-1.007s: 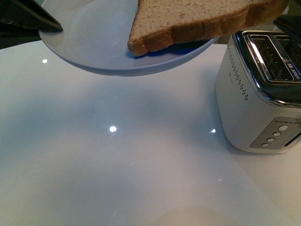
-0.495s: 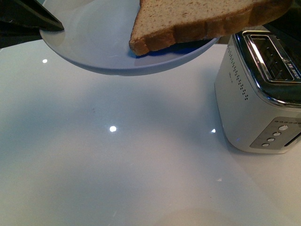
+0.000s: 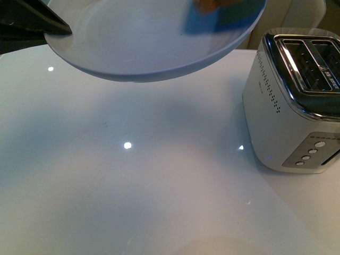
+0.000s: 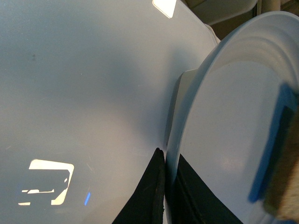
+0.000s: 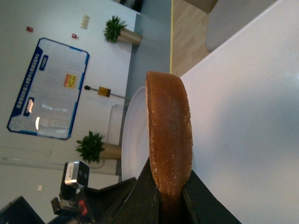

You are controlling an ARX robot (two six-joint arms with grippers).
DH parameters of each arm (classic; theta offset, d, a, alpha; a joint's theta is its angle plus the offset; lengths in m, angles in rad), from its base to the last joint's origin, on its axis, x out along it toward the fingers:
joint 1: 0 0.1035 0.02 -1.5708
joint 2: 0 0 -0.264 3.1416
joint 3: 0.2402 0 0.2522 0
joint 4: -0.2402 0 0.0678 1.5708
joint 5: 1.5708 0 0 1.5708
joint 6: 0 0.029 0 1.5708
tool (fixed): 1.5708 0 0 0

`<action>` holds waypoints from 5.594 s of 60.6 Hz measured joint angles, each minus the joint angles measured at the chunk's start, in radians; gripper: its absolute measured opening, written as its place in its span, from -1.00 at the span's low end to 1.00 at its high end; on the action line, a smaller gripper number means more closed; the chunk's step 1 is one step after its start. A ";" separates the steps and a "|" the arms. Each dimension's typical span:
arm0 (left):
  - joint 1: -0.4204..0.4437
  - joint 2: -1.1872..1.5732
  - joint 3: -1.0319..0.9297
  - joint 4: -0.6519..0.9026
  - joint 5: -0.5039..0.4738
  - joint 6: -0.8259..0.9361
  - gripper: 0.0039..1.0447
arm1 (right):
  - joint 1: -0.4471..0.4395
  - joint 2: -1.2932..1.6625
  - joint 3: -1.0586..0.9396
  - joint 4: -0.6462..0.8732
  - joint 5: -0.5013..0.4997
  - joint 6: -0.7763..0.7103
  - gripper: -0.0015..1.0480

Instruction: Left arm holds plate, right arm toasts bread

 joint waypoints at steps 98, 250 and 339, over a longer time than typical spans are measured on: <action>0.023 -0.003 0.000 -0.004 0.016 0.012 -0.95 | -0.074 0.472 0.142 -0.034 0.413 -1.077 -0.94; 0.029 -0.014 0.000 -0.030 0.007 0.055 -0.95 | -0.236 -0.643 -0.520 -0.028 0.266 -1.028 -0.97; 0.009 -0.014 0.003 -0.029 0.002 0.057 -0.95 | -0.236 -1.111 -0.520 -0.496 0.264 -1.029 -0.15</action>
